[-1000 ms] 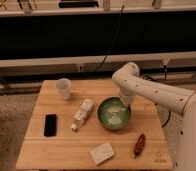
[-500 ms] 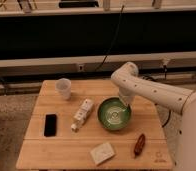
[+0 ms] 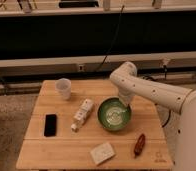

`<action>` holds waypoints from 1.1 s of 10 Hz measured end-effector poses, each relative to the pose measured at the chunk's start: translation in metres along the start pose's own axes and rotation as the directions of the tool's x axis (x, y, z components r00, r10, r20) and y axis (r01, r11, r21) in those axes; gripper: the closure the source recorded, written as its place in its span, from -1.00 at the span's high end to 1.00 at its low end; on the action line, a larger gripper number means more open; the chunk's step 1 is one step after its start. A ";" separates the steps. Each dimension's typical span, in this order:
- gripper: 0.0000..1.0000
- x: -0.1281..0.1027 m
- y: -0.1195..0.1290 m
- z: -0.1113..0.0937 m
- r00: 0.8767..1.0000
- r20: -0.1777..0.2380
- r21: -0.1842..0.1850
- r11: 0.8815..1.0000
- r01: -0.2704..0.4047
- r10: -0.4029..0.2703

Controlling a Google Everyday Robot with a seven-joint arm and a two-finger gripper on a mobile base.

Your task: Drag the ceramic bowl in a circle

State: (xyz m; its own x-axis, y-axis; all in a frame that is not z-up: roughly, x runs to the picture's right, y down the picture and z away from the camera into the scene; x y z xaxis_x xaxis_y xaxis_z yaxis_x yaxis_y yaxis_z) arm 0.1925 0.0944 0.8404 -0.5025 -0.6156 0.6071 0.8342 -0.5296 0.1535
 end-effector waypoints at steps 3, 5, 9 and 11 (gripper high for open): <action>-1.00 0.001 -0.001 -0.002 1.000 0.004 -0.009 1.000 0.026 -0.026; -1.00 0.002 -0.001 -0.003 0.999 0.006 -0.012 0.999 0.039 -0.039; -1.00 0.004 -0.007 -0.006 0.997 0.010 -0.022 0.997 0.076 -0.076; -1.00 0.004 -0.008 -0.007 0.995 0.013 -0.026 0.995 0.095 -0.095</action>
State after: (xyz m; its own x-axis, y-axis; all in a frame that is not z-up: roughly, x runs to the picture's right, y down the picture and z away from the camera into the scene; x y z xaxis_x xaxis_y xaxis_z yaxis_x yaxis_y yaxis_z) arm 0.1821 0.0922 0.8361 -0.5762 -0.5550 0.5999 0.7764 -0.6009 0.1898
